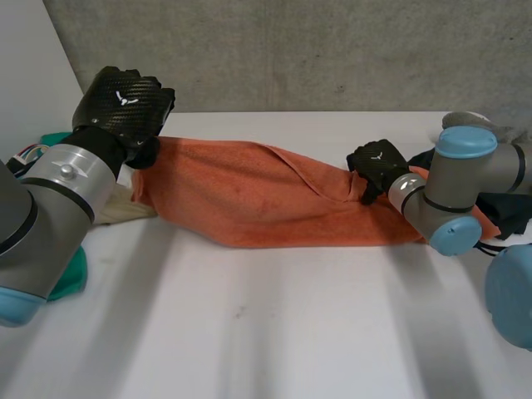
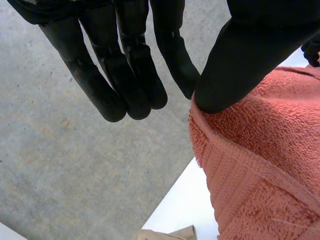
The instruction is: Fold the laundry.
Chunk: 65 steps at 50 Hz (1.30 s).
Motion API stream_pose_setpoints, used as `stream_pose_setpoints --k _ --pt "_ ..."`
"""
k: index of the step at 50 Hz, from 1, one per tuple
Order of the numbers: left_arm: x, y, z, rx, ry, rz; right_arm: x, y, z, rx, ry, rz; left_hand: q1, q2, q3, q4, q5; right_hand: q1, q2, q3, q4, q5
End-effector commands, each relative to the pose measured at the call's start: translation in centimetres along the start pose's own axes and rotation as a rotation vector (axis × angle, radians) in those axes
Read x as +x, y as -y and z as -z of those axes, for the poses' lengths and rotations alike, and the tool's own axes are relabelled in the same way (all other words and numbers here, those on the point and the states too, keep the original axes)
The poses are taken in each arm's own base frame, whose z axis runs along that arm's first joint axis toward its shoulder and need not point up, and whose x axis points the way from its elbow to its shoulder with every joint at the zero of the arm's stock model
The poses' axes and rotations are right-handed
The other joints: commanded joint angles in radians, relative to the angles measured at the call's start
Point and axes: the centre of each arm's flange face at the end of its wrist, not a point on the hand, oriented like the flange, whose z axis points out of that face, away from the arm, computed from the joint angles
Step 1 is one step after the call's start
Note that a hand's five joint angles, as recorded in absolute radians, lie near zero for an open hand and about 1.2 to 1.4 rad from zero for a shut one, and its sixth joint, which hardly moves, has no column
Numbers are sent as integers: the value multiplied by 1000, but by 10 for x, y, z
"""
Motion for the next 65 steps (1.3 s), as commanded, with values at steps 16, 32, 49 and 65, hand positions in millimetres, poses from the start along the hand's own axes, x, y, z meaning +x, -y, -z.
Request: stream_pose_setpoints --k 16,32,49,65 --pt "-10 -26 -21 -50 25 26 2 -3 -20 91 2 34 235 199 209 196 229 764 765 757 761 763" --pt "-128 64 -147 451 484 -59 192 201 50 750 -575 52 235 199 209 196 229 764 765 757 761 763" --pt "-86 -6 -118 158 259 95 141 125 83 335 -296 -168 235 199 209 196 229 764 765 757 761 763" --pt "13 -91 -113 49 3 222 82 143 119 241 -144 -53 -987 -1023 -1013 -1026 -992 764 765 757 761 763"
